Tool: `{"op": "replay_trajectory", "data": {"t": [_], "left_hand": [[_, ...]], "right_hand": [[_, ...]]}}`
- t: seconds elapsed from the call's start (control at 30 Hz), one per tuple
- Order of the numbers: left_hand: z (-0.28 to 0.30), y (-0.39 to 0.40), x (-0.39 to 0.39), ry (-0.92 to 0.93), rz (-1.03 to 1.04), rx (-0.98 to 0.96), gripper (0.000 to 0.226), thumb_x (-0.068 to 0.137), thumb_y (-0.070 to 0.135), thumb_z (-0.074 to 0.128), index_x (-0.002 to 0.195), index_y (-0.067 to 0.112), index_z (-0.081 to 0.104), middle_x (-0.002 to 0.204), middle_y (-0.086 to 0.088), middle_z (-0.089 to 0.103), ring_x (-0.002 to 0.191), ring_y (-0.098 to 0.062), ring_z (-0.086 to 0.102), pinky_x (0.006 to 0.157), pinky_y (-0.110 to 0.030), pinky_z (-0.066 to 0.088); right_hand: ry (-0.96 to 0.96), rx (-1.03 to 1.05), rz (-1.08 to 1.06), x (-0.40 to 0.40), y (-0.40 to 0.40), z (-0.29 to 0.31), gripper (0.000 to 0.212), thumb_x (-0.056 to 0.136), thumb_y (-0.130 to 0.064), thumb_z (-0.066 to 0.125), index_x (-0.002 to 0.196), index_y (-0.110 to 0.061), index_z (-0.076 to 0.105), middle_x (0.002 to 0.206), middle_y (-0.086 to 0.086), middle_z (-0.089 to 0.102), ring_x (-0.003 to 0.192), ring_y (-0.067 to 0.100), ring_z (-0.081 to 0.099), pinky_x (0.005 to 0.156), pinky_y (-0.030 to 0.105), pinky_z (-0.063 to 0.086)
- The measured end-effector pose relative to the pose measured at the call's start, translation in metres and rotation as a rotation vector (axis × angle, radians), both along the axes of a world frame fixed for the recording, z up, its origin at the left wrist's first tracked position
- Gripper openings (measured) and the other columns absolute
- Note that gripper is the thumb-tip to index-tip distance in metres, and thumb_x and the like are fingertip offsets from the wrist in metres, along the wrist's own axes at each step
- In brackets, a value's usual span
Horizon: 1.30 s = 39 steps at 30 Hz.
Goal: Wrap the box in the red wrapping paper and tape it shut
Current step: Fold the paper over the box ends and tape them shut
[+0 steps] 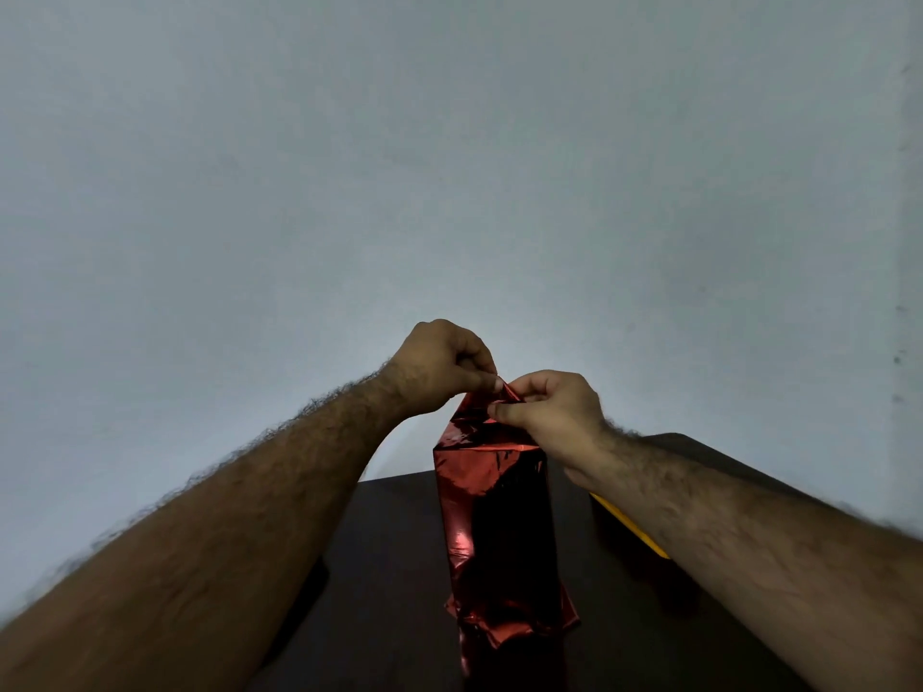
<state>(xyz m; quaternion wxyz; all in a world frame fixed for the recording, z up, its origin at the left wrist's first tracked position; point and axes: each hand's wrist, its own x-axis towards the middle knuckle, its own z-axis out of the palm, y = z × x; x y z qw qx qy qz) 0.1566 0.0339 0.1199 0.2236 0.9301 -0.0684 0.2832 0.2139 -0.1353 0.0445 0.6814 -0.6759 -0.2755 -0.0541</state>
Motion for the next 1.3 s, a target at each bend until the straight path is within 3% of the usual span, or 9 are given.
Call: {"op": "replay_trajectory", "data": {"t": [0.13, 0.33, 0.47, 0.6, 0.8, 0.9, 1.07, 1.23, 1.3], "left_hand": [[0.001, 0.002, -0.001, 0.033, -0.027, 0.057, 0.011, 0.081, 0.022, 0.091, 0.085, 0.019, 0.082, 0.073, 0.004, 0.078, 0.072, -0.01, 0.074, 0.066, -0.023, 0.055], [0.003, 0.01, -0.003, 0.0, -0.065, 0.076, 0.012, 0.086, 0.01, 0.084, 0.095, 0.018, 0.083, 0.081, 0.003, 0.079, 0.078, -0.008, 0.075, 0.074, -0.022, 0.057], [0.002, 0.011, -0.001, 0.027, -0.071, 0.08, 0.015, 0.088, 0.008, 0.082, 0.1, 0.016, 0.083, 0.086, 0.003, 0.081, 0.084, -0.006, 0.077, 0.086, -0.032, 0.063], [-0.001, 0.011, -0.002, 0.055, -0.075, 0.025, 0.02, 0.091, 0.006, 0.078, 0.108, 0.016, 0.081, 0.088, 0.004, 0.081, 0.09, -0.005, 0.077, 0.091, -0.032, 0.062], [-0.004, 0.015, -0.005, 0.095, -0.077, -0.155, 0.039, 0.089, -0.009, 0.064, 0.117, 0.013, 0.079, 0.098, -0.001, 0.082, 0.09, -0.01, 0.077, 0.08, -0.027, 0.06], [-0.004, 0.019, -0.005, 0.096, -0.087, -0.143, 0.039, 0.086, -0.009, 0.074, 0.119, 0.012, 0.078, 0.099, -0.001, 0.081, 0.085, -0.01, 0.077, 0.077, -0.024, 0.06], [-0.004, 0.021, 0.0, 0.107, -0.051, -0.096, 0.05, 0.076, 0.004, 0.091, 0.122, 0.018, 0.076, 0.101, 0.003, 0.08, 0.085, -0.016, 0.077, 0.084, -0.039, 0.064], [0.002, 0.013, 0.004, 0.088, -0.059, -0.024, 0.03, 0.077, 0.013, 0.093, 0.104, 0.018, 0.083, 0.085, 0.0, 0.081, 0.083, -0.015, 0.077, 0.082, -0.039, 0.064], [0.005, 0.01, 0.006, 0.075, -0.065, 0.002, 0.017, 0.079, 0.013, 0.092, 0.095, 0.015, 0.084, 0.079, 0.0, 0.08, 0.079, -0.011, 0.077, 0.08, -0.032, 0.063]], "right_hand": [[-0.025, -0.028, -0.09, 0.005, 0.005, 0.001, 0.019, 0.071, -0.005, 0.091, 0.076, -0.019, 0.08, 0.072, -0.004, 0.077, 0.069, 0.012, 0.074, 0.06, 0.021, 0.056], [0.072, 0.042, 0.09, 0.004, 0.002, 0.006, 0.007, 0.079, -0.01, 0.081, 0.085, -0.013, 0.083, 0.085, 0.009, 0.08, 0.078, 0.021, 0.076, 0.072, 0.032, 0.061], [0.08, 0.048, 0.027, 0.01, 0.006, 0.002, 0.01, 0.09, -0.017, 0.075, 0.085, -0.016, 0.084, 0.086, 0.001, 0.081, 0.086, 0.019, 0.078, 0.078, 0.034, 0.062], [0.031, 0.061, -0.009, 0.008, 0.005, -0.003, 0.007, 0.086, -0.01, 0.082, 0.081, -0.016, 0.082, 0.078, 0.001, 0.079, 0.075, 0.016, 0.077, 0.067, 0.028, 0.059], [0.051, 0.043, -0.077, 0.01, 0.003, 0.002, 0.016, 0.075, -0.002, 0.088, 0.079, -0.016, 0.081, 0.075, 0.001, 0.079, 0.071, 0.015, 0.077, 0.06, 0.023, 0.057], [0.038, 0.012, -0.098, 0.011, 0.002, 0.005, 0.018, 0.073, 0.0, 0.089, 0.079, -0.015, 0.081, 0.073, 0.001, 0.078, 0.069, 0.016, 0.077, 0.059, 0.023, 0.058], [0.026, -0.007, -0.1, 0.013, 0.002, 0.008, 0.019, 0.072, 0.001, 0.089, 0.079, -0.015, 0.081, 0.073, 0.001, 0.078, 0.069, 0.016, 0.077, 0.059, 0.024, 0.06], [0.028, -0.036, -0.101, 0.013, 0.004, 0.01, 0.021, 0.068, 0.0, 0.092, 0.077, -0.016, 0.081, 0.072, -0.001, 0.078, 0.067, 0.012, 0.076, 0.057, 0.021, 0.057], [0.028, -0.034, -0.096, 0.013, 0.005, 0.011, 0.022, 0.067, 0.0, 0.093, 0.078, -0.016, 0.081, 0.072, -0.001, 0.078, 0.065, 0.011, 0.076, 0.056, 0.02, 0.056]]}}
